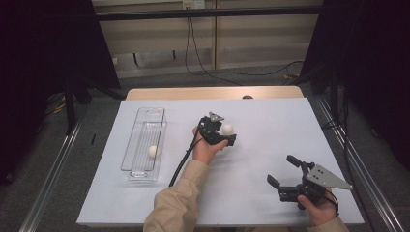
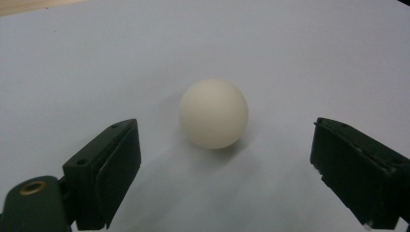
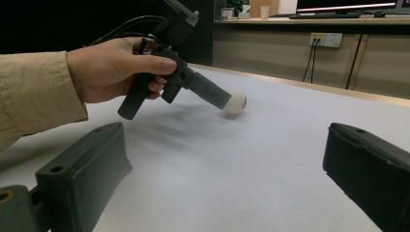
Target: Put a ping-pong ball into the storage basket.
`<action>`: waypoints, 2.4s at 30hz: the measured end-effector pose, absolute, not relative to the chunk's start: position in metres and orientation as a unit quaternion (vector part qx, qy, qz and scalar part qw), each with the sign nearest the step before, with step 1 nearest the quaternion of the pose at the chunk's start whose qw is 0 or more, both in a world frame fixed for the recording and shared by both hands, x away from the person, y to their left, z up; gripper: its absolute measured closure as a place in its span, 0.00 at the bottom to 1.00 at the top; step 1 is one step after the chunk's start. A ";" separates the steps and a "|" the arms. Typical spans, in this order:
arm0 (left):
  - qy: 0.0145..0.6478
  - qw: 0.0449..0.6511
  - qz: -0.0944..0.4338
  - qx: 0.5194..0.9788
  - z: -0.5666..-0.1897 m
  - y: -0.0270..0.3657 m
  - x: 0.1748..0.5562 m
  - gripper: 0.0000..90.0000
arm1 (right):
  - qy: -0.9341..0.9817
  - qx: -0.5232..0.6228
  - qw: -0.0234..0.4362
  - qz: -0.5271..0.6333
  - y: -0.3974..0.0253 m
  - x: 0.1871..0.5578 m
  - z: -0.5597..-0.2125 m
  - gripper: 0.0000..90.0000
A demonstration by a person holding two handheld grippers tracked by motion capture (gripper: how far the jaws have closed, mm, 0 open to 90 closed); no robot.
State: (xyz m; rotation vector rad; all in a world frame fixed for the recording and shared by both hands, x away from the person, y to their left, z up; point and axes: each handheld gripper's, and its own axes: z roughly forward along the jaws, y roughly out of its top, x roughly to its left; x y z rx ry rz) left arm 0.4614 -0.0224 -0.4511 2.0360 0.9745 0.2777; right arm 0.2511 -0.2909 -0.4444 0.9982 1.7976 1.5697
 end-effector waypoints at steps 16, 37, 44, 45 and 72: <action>0.397 0.422 0.110 0.807 -0.451 -0.025 0.466 0.12 | 0.668 0.371 0.274 0.583 -0.291 0.251 -0.444 0.02; 0.392 0.413 0.116 0.814 -0.449 -0.029 0.472 0.15 | 0.666 0.370 0.274 0.587 -0.291 0.251 -0.443 0.02; 0.392 0.419 0.119 0.810 -0.450 -0.030 0.473 0.21 | 0.666 0.369 0.275 0.587 -0.291 0.250 -0.443 0.02; 0.390 0.420 0.121 0.810 -0.451 -0.031 0.473 0.23 | 0.666 0.369 0.275 0.587 -0.291 0.250 -0.443 0.02; 0.380 0.417 0.120 0.817 -0.460 -0.034 0.481 0.46 | 0.665 0.370 0.274 0.588 -0.292 0.250 -0.443 0.02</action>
